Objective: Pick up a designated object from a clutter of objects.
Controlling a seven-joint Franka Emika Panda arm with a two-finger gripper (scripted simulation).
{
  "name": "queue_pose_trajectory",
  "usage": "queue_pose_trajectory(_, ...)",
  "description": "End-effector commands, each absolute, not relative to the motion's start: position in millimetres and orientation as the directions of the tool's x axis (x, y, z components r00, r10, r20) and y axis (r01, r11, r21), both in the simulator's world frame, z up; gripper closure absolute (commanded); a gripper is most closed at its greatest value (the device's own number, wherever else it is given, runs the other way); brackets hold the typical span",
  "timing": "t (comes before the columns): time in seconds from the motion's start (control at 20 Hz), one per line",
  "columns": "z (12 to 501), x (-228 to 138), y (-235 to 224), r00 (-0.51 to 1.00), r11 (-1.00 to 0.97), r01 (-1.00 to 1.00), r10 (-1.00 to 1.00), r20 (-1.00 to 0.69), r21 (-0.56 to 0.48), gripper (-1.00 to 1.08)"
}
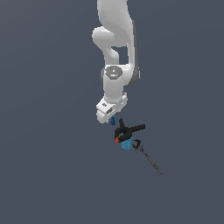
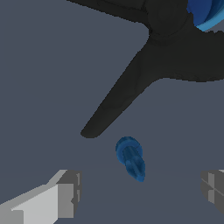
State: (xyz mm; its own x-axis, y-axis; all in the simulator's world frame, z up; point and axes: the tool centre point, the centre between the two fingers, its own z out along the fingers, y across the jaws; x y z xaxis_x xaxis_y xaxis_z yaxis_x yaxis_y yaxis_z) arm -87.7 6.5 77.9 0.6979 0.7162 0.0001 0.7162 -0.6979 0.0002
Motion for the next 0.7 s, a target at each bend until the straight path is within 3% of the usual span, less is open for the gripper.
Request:
queue_pose_trajectory(0.0, 67, -88, 7, 0.697, -0.697, 0.717, 0.717, 0.0, 0.0, -0.92)
queue_pose_trajectory(0.5, 42, -89, 6, 0.696, -0.696, 0.718, 0.718, 0.0, 0.0, -0.92)
queue_pose_trajectory(0.55, 42, -89, 6, 0.696, -0.696, 0.718, 0.718, 0.0, 0.0, 1.08)
queue_pose_trajectory(0.65, 42, -89, 6, 0.696, -0.696, 0.718, 0.718, 0.0, 0.0, 1.08)
